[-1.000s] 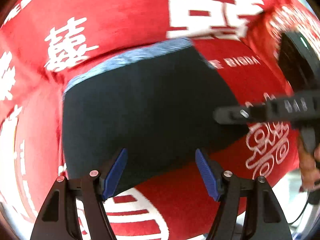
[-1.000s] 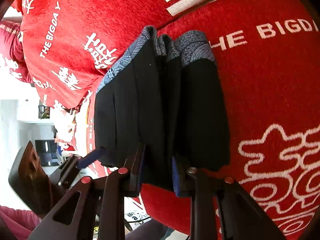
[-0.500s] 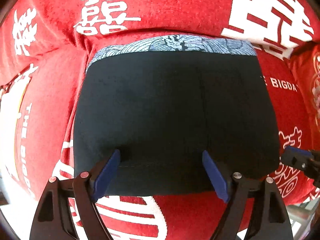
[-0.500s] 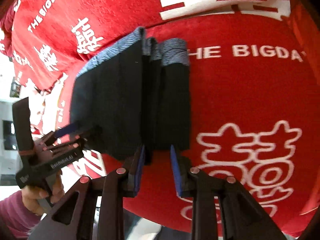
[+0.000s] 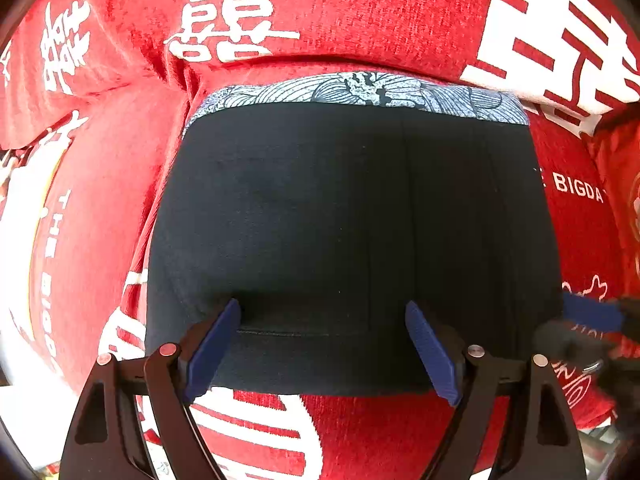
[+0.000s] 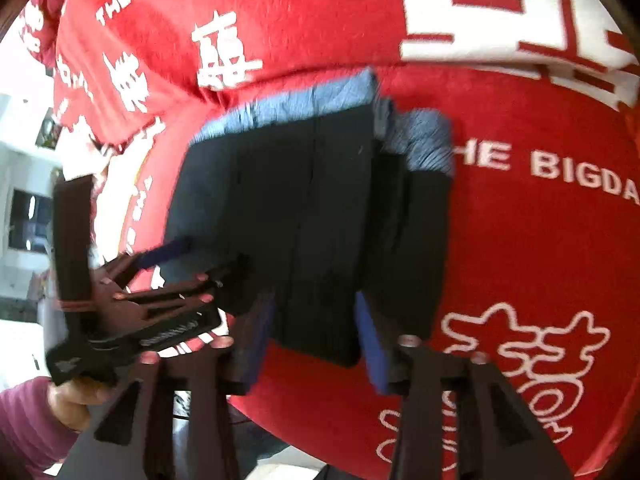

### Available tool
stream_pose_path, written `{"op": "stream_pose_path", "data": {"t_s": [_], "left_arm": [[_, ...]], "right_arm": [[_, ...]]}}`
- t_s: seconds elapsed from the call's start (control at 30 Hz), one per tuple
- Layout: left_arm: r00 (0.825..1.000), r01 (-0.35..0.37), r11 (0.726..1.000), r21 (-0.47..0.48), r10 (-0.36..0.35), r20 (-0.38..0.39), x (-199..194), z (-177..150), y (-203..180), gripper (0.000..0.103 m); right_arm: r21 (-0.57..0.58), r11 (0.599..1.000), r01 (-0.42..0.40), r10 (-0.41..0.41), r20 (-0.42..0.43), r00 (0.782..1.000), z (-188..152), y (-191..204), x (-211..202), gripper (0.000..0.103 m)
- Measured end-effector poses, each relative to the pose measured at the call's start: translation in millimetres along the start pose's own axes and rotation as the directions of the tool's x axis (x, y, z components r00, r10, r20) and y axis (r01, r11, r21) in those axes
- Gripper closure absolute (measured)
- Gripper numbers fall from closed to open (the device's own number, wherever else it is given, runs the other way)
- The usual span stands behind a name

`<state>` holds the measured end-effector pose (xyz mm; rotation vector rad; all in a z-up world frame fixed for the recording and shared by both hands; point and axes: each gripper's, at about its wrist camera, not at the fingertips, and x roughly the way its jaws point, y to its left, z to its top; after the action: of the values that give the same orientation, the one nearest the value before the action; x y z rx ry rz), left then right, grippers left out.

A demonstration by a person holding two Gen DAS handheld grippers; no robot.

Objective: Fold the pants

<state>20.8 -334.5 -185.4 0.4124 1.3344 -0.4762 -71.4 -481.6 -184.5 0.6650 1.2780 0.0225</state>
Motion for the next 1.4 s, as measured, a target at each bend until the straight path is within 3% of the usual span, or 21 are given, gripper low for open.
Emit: {"op": "stream_pose_path", "data": {"t_s": [0.33,0.47,0.73,0.9,1.0,1.23,1.33,1.4], "left_arm": [[1.0,-0.007,1.0,0.001,0.007,0.002,1.2,-0.2,-0.7,0.017],[1.0,-0.022,1.0,0.004,0.022,0.011,3.8,-1.1,0.5,0.01],[1.0,-0.019,1.0,0.014,0.019,-0.014,5.1,2.5,0.6,0.01],[1.0,-0.017,1.0,0.013,0.016,0.021,3.7,-2.5,0.8,0.009],[1.0,-0.005,1.0,0.006,0.005,0.004,-0.3,-0.2,3.3,0.009],[0.999,-0.029,0.997,-0.067,0.03,0.017,-11.6,5.5,46.0,0.009],[1.0,-0.01,0.992,-0.126,0.013,0.028,-13.6,12.7,74.0,0.009],[1.0,0.008,0.988,-0.152,-0.003,0.031,-9.2,18.7,90.9,0.009]], "right_arm": [[0.011,1.0,-0.005,0.005,-0.021,1.0,-5.0,-8.5,12.5,0.052],[0.017,1.0,-0.002,0.002,-0.014,1.0,-6.5,-8.7,12.6,0.052],[0.044,0.999,-0.008,0.008,0.007,1.0,-8.9,-12.2,12.0,0.052],[0.022,0.999,0.025,-0.025,0.019,0.999,-11.6,-5.4,11.8,0.048],[0.031,0.999,0.031,-0.031,0.012,0.999,-16.0,-6.9,6.2,0.048],[0.14,0.99,-0.005,0.002,0.016,1.0,-21.8,-35.9,-10.1,0.048],[0.198,0.979,-0.051,0.046,0.034,0.998,-18.8,-56.5,-14.2,0.038],[0.245,0.963,-0.109,0.101,0.046,0.994,-14.7,-72.7,-15.1,0.037]]}}
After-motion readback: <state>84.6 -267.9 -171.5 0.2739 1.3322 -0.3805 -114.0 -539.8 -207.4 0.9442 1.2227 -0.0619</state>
